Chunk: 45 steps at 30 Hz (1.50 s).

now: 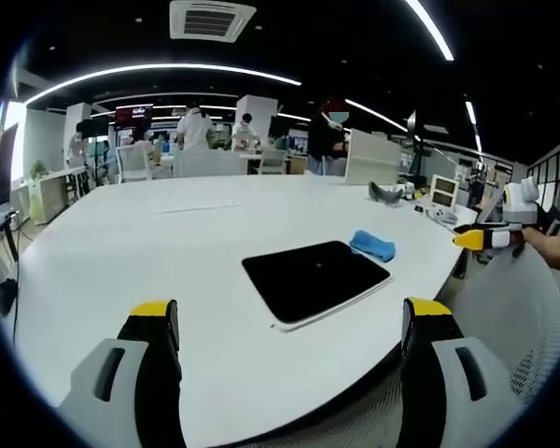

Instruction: Wipe the mirror surface with the cleaning cloth until all visible marks leave the cleaned area.

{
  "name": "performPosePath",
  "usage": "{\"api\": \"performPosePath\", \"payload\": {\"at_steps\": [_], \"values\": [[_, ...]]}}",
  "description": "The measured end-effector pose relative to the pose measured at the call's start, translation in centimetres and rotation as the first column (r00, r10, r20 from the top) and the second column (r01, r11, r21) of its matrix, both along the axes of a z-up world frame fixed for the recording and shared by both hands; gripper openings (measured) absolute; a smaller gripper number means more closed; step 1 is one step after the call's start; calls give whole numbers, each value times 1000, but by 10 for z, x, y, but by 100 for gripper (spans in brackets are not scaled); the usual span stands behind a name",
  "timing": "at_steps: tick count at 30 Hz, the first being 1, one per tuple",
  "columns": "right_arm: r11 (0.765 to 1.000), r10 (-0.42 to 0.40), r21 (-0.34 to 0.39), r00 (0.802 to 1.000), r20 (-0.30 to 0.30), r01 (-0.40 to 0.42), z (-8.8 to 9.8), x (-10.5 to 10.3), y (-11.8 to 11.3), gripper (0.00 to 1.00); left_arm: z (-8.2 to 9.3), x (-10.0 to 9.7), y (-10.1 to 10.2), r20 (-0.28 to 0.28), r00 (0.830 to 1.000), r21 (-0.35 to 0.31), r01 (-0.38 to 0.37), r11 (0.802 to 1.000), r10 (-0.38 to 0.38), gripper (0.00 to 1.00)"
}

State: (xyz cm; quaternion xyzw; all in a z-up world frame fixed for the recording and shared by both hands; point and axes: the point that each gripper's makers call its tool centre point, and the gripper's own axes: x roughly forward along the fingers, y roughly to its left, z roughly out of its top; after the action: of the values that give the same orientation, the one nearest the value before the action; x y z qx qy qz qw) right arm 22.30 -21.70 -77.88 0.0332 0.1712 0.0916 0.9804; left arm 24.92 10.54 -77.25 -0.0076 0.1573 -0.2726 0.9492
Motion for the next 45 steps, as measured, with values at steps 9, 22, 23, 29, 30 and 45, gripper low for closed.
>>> {"api": "performPosePath", "payload": {"at_steps": [9, 22, 23, 29, 30, 45], "values": [[1000, -18, 8, 1000, 13, 18, 2, 0, -3, 98, 2, -1, -3, 10, 1000, -9, 19, 1000, -19, 99], [1000, -17, -18, 1000, -4, 17, -1, 1, -2, 98, 1, -2, -3, 5, 1000, -11, 22, 1000, -22, 97], [1000, -13, -18, 1000, -9, 13, -2, 1, -2, 98, 1, -2, -3, 5, 1000, -11, 23, 1000, -23, 97], [1000, -9, -24, 1000, -8, 9, -1, -2, 0, 88, 2, -2, -2, 8, 1000, -9, 14, 1000, -14, 97], [1000, -21, -22, 1000, 6, 21, 2, -1, -1, 88, 2, -2, -2, 9, 1000, -9, 14, 1000, -14, 97], [999, -16, -31, 1000, -8, 15, 8, 0, -6, 68, 0, -2, -3, -3, 1000, -11, 24, 1000, -24, 97]]}}
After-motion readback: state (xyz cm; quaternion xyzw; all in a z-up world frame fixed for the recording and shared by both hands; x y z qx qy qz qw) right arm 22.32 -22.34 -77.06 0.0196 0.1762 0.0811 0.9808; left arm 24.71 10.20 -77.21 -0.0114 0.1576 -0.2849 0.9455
